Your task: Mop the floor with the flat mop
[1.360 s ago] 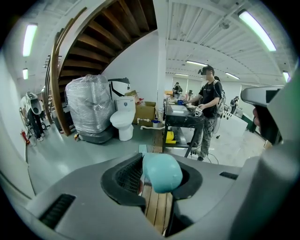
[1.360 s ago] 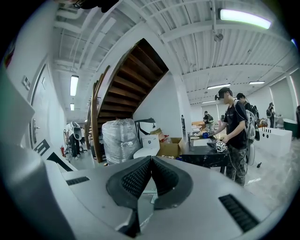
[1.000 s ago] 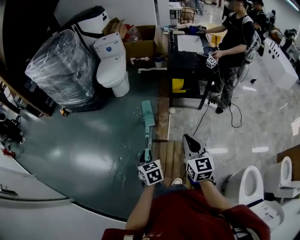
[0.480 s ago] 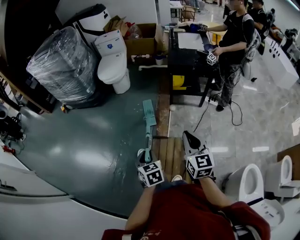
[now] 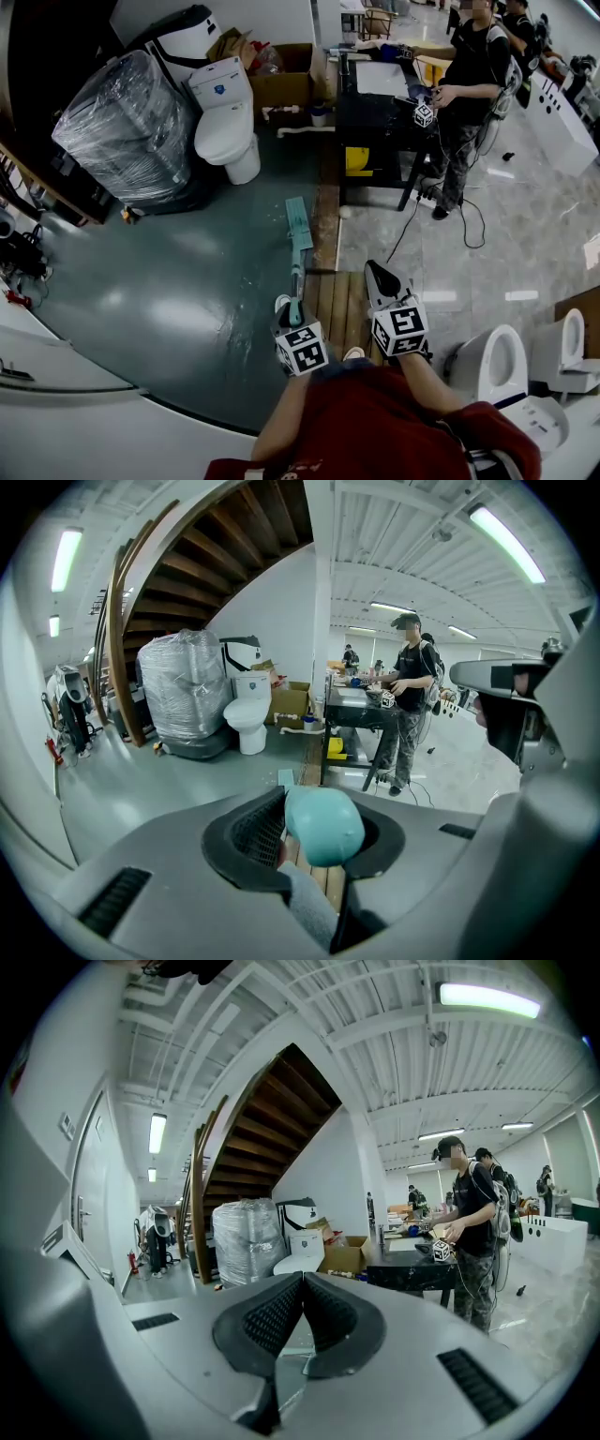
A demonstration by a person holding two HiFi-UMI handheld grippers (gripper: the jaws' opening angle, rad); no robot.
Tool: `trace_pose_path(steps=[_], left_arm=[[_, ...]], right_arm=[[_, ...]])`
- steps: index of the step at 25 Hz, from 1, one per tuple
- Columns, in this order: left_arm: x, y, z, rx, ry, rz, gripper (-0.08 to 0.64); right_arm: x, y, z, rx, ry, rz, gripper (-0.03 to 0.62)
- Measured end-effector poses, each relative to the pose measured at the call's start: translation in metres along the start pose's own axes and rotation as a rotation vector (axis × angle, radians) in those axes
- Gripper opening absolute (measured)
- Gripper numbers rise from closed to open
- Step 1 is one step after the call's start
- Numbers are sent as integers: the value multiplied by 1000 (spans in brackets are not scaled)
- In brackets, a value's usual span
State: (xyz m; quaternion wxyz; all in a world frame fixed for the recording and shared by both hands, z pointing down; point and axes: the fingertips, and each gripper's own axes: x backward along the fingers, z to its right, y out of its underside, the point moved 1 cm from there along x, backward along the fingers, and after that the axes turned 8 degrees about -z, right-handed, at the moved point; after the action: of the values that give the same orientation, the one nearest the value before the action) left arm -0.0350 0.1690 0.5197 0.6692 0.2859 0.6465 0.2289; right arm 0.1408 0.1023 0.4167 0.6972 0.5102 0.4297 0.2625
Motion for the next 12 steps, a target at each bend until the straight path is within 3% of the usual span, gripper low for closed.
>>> trace_pose_path(steps=[12], left_arm=[[-4,-3,-2,12,7,-13,123]], right_arm=[[-8,4,-1,-1,0,-14,17]])
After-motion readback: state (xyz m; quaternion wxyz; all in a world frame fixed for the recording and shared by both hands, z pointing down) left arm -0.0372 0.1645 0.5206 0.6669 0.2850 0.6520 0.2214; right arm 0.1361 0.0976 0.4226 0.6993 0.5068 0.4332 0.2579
